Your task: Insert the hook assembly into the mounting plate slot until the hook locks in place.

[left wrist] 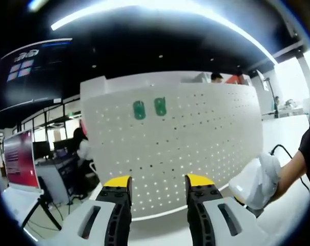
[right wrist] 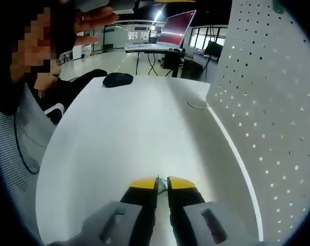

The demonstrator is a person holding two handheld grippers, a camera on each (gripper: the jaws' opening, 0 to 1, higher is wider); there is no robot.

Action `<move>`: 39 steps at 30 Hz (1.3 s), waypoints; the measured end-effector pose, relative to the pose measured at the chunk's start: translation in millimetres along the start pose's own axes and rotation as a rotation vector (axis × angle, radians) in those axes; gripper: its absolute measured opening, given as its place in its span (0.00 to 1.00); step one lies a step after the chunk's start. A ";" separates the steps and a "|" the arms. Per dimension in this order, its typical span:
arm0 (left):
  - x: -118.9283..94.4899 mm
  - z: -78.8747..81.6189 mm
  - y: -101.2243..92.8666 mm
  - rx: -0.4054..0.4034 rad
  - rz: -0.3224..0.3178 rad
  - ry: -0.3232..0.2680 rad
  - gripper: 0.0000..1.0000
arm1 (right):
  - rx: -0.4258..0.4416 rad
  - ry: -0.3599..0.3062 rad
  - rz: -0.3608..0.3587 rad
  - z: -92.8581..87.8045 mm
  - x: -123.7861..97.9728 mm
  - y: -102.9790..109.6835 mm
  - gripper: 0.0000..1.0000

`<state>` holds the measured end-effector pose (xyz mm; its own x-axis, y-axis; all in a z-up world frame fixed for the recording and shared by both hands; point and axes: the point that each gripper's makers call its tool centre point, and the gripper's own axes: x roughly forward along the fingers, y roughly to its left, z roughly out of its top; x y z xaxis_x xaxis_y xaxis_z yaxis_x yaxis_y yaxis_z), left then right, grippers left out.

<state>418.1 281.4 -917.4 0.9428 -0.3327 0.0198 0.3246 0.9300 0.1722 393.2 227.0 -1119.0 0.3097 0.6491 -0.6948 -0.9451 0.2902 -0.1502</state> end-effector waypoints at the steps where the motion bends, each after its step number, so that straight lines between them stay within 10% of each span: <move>1: 0.1 -0.1 -0.1 0.000 0.000 0.000 0.42 | -0.002 0.000 -0.001 -0.3 0.1 -0.2 0.02; 24: -0.3 -0.5 0.8 -0.008 -0.001 0.001 0.41 | -0.052 0.031 -0.030 0.9 2.6 -5.0 0.00; 39: 1.6 -2.0 -10.7 -0.003 -0.038 0.009 0.40 | 0.084 -0.046 -0.115 2.2 -26.8 -20.9 0.00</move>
<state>416.3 271.3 -921.2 0.9306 -0.3660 0.0041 0.3600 0.9174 0.1697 404.9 205.1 -1095.7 0.4215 0.6394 -0.6430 -0.8917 0.4212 -0.1657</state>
